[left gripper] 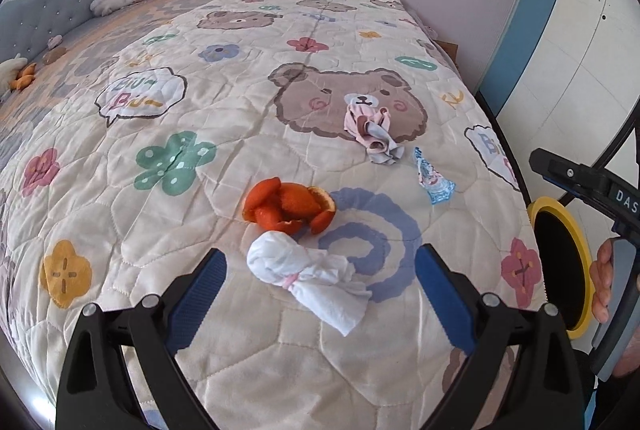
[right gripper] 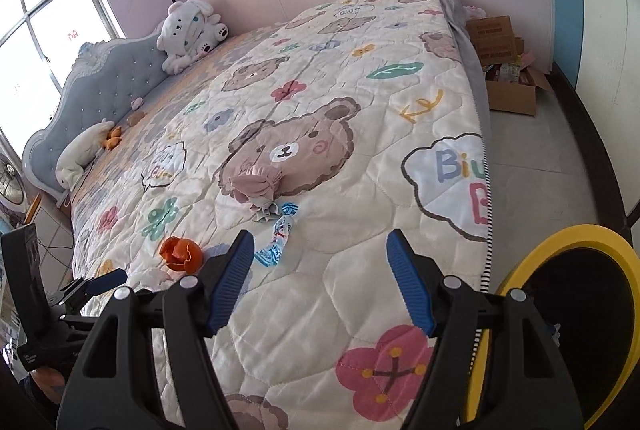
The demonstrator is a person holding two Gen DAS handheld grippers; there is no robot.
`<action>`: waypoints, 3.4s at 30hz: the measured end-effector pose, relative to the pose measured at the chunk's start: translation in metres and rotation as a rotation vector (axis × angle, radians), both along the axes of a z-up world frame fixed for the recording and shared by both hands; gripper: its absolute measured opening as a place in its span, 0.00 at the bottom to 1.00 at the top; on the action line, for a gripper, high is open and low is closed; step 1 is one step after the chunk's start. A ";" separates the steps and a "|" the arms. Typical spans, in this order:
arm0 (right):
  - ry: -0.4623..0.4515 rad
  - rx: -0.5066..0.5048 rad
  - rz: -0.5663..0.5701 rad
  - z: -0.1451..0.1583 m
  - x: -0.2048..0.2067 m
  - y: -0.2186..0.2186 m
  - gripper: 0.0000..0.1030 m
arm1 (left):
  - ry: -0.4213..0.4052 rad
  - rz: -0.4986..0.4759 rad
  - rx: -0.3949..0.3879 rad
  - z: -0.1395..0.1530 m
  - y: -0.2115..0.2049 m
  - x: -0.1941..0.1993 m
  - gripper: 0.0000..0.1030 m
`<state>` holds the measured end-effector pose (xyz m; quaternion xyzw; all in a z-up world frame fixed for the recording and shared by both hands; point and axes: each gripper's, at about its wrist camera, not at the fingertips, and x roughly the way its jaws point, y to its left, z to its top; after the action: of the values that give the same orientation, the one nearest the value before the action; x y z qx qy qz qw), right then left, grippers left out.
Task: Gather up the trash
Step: 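Move both tools back toward the orange peel and white tissue on the bed, then grasp the white tissue with the left tool while the right tool grasps the blue-white wrapper, then carry the white tissue and blue-white wrapper over the bin with both tools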
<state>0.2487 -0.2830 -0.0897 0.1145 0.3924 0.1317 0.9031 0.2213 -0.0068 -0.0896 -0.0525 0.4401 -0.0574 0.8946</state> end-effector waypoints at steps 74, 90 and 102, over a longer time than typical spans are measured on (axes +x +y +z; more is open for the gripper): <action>0.004 -0.169 0.084 -0.038 0.047 0.066 0.05 | 0.026 0.052 -0.108 -0.024 0.019 -0.008 0.47; -0.018 -0.074 0.011 -0.002 -0.004 0.018 0.05 | -0.029 0.000 -0.085 0.009 -0.001 -0.025 0.47; -0.049 -0.064 -0.081 0.017 -0.045 -0.042 0.05 | -0.056 -0.093 -0.048 0.025 -0.045 -0.028 0.47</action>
<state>0.2033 -0.3251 -0.0730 0.0983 0.3691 0.0853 0.9202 0.1935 -0.0522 -0.0642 -0.0519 0.4154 -0.1107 0.9014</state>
